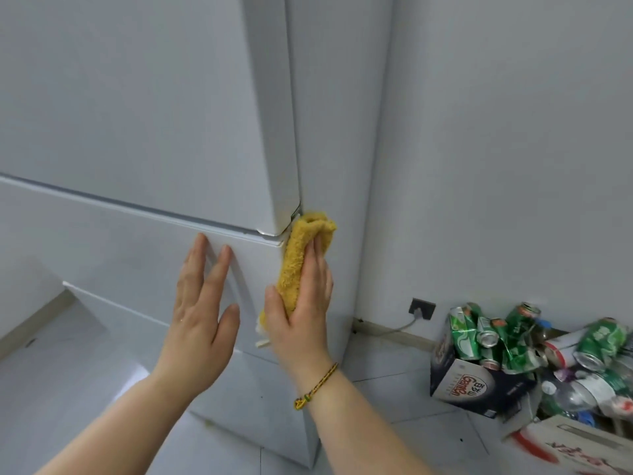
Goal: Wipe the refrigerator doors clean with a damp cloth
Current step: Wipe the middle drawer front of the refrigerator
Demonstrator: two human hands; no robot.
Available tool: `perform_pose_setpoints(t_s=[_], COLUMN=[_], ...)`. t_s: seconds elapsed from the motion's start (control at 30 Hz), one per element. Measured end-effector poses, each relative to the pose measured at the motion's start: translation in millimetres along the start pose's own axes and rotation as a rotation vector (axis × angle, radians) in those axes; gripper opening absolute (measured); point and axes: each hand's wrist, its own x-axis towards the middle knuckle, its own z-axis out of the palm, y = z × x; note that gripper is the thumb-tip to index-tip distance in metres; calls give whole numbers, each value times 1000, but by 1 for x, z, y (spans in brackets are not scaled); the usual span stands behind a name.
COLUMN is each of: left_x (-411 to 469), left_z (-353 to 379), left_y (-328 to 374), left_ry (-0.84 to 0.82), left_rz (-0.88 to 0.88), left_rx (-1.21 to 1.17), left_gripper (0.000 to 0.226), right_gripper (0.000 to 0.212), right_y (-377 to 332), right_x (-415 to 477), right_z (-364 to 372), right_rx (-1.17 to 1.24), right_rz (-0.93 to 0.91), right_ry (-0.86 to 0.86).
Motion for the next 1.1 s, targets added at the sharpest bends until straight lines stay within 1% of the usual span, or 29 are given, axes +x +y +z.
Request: perform_pose_setpoints(t_s=[0.03,0.13,0.23,0.33,0.43,0.5,0.57,0.67,0.77,0.83,0.9,0.93,1.0,1.07,1.1], left_x=[-2,-2,-2,-1,0,-1,1,2,2,1,1,3,7,12,14], left_z=[-1,-4,-6,-8,-10,-10,-11,-10,-13,-17,-20,-23,-28,-32,-34], left_y=[4,9,5,-2,-2,-1,-1,0,-1,-3,-8,-11,-20,-30,-36], left_ry=[-20,-49,-94,-133,-160,-175,-186,-196,-200,-197,-150,-117,-48,-14,-22], left_rz=[-39,-82,-78,-44,-67,-73,-83,-81,-71,-27,11,-2,-87,-125,-106], left_rx=[-10,-12,26,71,49,49,50,33,-3,-34,-50,-54,-72,-47,-28], left_gripper=[63,62,64,67,70,71,71,73,75,75,73,71,66,64,64], right_gripper=[65,72,70,78,85,86,83,75,78,78,79,79,78,80,79], right_y=[7,28,55,72,73,63,46,10,-15,-21,-22,-19,-14,-6,-2], right_x=[-6,-28,-54,-73,-72,-66,-53,-28,-12,-10,-11,-11,-12,-19,-26], right_z=[2,6,8,7,8,6,5,1,3,7,10,10,11,12,14], right_rx=[11,38,55,95,119,119,128,162,125,88,58,47,-12,-60,-74], right_rz=[31,145,369,593,655,634,552,367,166,64,28,25,43,119,172], right_ry=[-31,-101,-155,-215,-185,-146,-118,-56,10,50,81,97,140,161,155])
